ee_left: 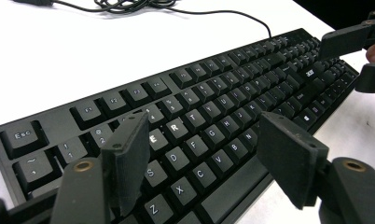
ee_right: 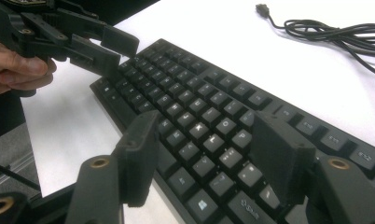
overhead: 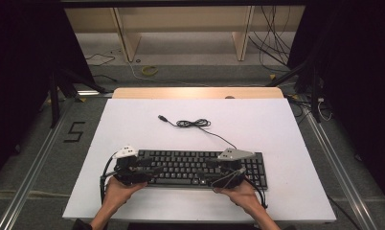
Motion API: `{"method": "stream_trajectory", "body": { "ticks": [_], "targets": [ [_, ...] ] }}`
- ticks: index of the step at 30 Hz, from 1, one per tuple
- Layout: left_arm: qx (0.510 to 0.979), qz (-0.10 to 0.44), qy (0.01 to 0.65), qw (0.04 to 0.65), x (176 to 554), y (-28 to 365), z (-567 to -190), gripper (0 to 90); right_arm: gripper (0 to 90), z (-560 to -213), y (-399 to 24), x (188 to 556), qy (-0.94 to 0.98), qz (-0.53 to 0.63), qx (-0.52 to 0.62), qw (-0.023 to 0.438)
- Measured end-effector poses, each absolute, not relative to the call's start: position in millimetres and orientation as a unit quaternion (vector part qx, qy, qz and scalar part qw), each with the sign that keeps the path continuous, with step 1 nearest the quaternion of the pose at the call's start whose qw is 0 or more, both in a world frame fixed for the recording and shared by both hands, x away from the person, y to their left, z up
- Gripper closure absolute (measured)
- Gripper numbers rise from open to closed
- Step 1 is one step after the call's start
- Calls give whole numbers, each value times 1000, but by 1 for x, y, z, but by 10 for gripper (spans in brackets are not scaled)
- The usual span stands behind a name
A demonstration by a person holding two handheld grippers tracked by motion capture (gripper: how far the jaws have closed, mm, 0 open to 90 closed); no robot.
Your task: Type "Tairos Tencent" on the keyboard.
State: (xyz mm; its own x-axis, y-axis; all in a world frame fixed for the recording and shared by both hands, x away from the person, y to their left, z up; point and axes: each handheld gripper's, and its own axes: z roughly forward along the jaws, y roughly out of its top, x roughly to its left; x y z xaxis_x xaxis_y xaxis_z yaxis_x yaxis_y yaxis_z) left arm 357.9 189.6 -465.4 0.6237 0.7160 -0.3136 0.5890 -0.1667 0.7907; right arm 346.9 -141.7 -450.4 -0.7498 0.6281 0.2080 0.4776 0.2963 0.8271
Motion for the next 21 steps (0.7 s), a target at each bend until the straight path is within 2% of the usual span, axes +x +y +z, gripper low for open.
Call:
{"method": "stream_trajectory", "body": {
  "ticks": [8,21],
  "targets": [
    [763,65,426,482,361,188,-465,349,386,-450,-149,340,796,487,351,78],
    [770,65,417,479,367,179,-463,380,368,-448,-163,332,787,492,362,88]
  ]
}}
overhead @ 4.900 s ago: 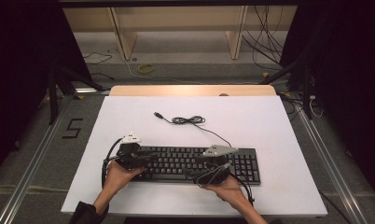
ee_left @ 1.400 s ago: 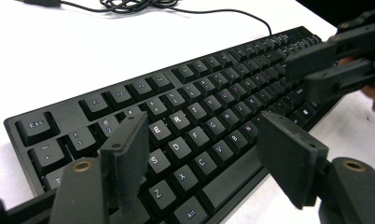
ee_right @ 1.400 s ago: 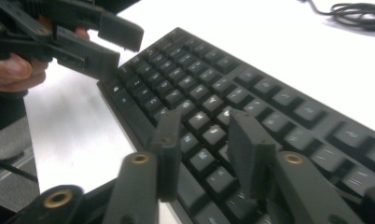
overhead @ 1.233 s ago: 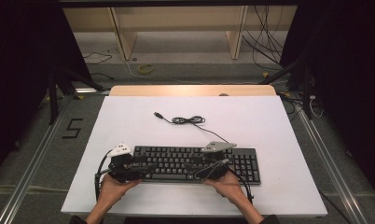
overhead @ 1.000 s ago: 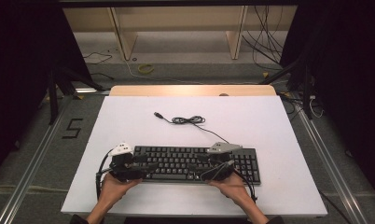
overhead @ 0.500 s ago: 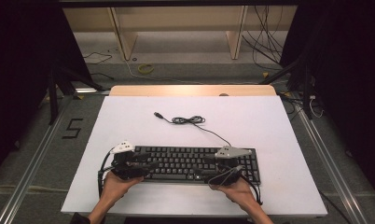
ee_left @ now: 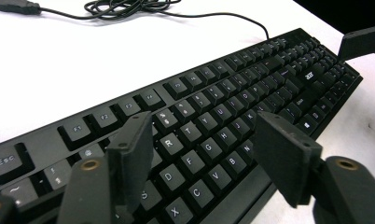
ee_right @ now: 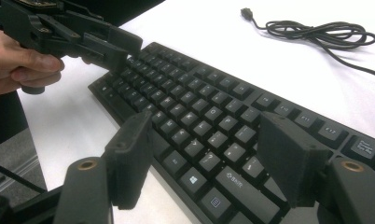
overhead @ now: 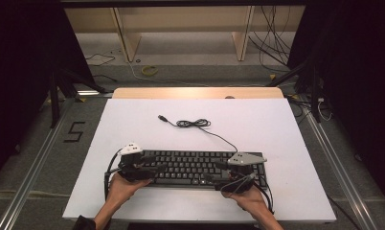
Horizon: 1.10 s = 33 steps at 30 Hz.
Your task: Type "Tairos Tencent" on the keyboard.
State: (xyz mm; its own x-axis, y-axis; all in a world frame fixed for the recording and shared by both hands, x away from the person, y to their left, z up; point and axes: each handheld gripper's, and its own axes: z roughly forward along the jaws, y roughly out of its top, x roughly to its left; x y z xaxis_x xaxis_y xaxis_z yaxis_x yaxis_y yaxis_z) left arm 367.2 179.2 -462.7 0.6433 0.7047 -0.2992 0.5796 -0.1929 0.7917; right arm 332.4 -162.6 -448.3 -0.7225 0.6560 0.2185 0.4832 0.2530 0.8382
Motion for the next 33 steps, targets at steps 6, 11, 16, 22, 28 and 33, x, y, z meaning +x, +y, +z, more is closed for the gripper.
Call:
{"method": "stream_trajectory", "body": {
  "ticks": [6,11,16,22,28,33],
  "targets": [
    [775,66,413,474,373,175,-463,424,355,-448,-165,330,785,494,363,92],
    [789,75,404,457,377,168,-465,520,348,-449,-167,328,784,494,364,94],
    [802,73,403,436,383,161,-469,655,346,-448,-169,326,782,495,365,98],
    [807,70,399,429,388,154,-471,757,346,-448,-170,325,781,497,364,99],
    [818,77,392,414,392,146,-474,851,343,-449,-170,325,782,496,364,100],
    [819,80,395,409,394,146,-476,885,342,-449,-170,325,782,496,364,100]
  ]
}}
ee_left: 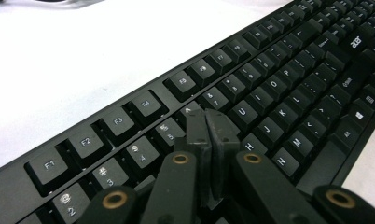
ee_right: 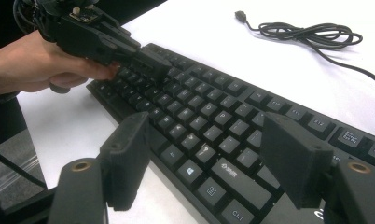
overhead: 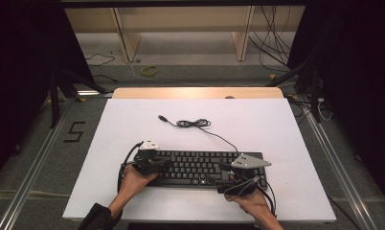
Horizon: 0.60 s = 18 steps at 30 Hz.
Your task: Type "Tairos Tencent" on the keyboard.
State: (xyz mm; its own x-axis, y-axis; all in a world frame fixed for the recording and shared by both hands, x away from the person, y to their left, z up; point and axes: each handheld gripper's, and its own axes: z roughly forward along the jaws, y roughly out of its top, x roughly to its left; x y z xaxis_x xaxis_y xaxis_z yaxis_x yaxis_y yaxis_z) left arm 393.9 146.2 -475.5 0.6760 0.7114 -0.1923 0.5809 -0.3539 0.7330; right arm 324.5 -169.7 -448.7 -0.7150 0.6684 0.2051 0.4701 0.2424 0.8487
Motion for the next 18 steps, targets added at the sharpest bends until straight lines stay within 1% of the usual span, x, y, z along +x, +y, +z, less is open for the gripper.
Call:
{"method": "stream_trajectory", "body": {
  "ticks": [14,15,18],
  "targets": [
    [821,79,394,405,396,145,-478,893,341,-449,-169,325,783,495,364,99],
    [825,81,393,398,396,144,-479,894,342,-449,-169,325,783,495,364,99],
    [822,80,391,407,395,144,-482,895,341,-449,-169,325,783,495,364,99]
  ]
}}
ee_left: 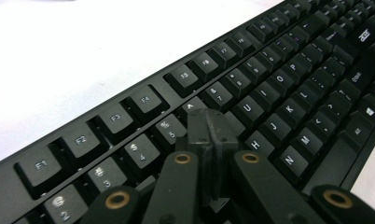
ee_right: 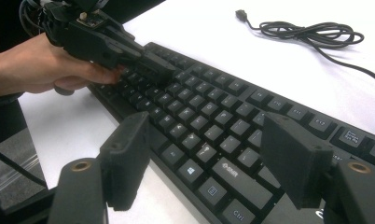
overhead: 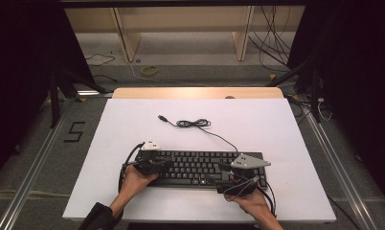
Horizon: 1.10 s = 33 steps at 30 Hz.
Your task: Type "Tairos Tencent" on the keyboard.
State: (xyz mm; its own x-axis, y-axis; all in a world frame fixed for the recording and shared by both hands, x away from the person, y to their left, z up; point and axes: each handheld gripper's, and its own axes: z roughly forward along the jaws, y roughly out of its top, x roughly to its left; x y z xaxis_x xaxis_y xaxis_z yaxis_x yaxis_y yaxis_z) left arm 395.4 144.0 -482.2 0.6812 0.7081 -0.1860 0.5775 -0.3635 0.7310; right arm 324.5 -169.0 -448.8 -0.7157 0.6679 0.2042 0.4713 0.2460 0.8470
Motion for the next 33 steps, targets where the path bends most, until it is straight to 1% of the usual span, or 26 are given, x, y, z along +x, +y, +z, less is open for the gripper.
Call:
{"method": "stream_trajectory", "body": {
  "ticks": [3,9,10,13,17,21,26,31,33],
  "targets": [
    [825,88,387,401,394,142,-481,895,342,-449,-169,325,783,494,364,100],
    [821,83,392,406,394,143,-479,890,342,-449,-170,325,782,495,366,101],
    [820,80,393,408,394,144,-478,865,342,-449,-170,325,782,495,366,101],
    [815,78,393,418,393,145,-475,850,342,-449,-170,325,782,494,367,101],
    [807,70,395,434,393,148,-471,795,342,-449,-171,325,781,495,367,102],
    [802,53,389,451,392,153,-468,720,342,-449,-171,325,780,496,368,103],
    [795,39,385,467,388,154,-463,587,342,-448,-172,325,780,497,367,104],
    [798,33,371,474,384,154,-462,448,340,-448,-172,324,780,498,364,106],
    [796,31,368,479,383,155,-462,408,340,-448,-172,324,780,499,364,106]
  ]
}}
